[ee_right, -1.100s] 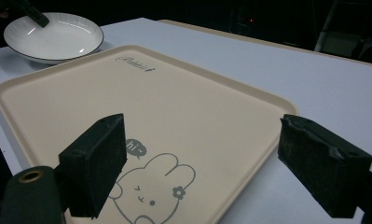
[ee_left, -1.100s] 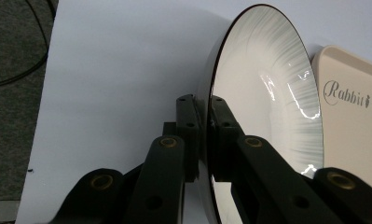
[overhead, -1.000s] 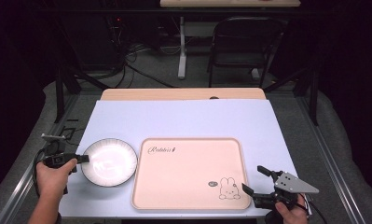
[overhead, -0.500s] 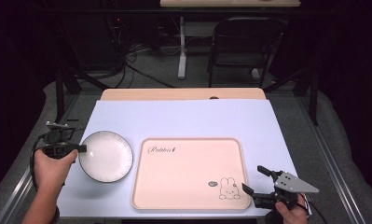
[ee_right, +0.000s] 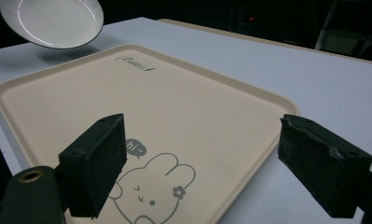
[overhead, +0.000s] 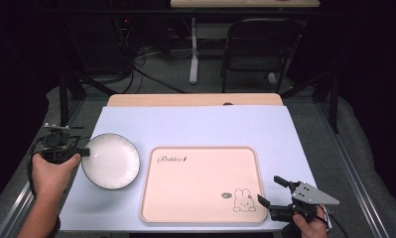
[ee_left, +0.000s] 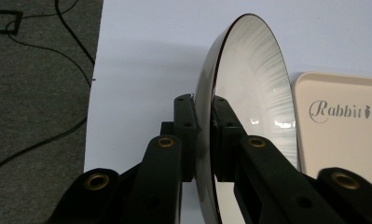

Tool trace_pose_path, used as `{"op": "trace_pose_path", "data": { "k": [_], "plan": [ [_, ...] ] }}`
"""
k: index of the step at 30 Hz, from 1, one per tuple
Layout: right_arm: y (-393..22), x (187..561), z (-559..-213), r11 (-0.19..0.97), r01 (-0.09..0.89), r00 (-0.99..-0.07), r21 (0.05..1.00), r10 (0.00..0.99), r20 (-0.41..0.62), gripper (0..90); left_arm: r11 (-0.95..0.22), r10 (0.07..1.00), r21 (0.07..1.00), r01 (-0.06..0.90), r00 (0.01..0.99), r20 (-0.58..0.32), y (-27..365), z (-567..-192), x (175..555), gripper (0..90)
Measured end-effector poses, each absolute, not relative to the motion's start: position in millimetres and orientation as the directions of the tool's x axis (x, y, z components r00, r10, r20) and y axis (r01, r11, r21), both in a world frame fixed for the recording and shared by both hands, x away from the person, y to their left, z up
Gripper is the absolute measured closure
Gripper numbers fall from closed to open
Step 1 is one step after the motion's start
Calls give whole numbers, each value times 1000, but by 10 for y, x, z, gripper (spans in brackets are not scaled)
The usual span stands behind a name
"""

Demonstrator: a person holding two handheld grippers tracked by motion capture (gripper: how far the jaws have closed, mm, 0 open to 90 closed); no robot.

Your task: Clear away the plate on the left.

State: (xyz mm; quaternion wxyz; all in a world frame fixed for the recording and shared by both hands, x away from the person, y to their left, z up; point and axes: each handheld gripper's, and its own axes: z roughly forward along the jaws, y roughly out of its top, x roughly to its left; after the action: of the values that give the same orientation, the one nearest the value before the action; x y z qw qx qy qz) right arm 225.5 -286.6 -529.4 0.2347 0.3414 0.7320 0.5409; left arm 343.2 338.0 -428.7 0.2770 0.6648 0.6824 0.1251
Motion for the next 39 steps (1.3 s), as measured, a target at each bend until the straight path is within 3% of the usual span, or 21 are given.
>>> {"op": "trace_pose_path", "data": {
  "k": [13,39],
  "plan": [
    [-2866,2254,-5294,182,244,-657,952,753,24,149,62,970,562,825,83,-228,3233,-4187,3460,828],
    [-2869,2250,-5294,182,240,-659,953,752,22,149,-81,912,590,803,299,-282,2261,-4173,3687,825]
  ]
}}
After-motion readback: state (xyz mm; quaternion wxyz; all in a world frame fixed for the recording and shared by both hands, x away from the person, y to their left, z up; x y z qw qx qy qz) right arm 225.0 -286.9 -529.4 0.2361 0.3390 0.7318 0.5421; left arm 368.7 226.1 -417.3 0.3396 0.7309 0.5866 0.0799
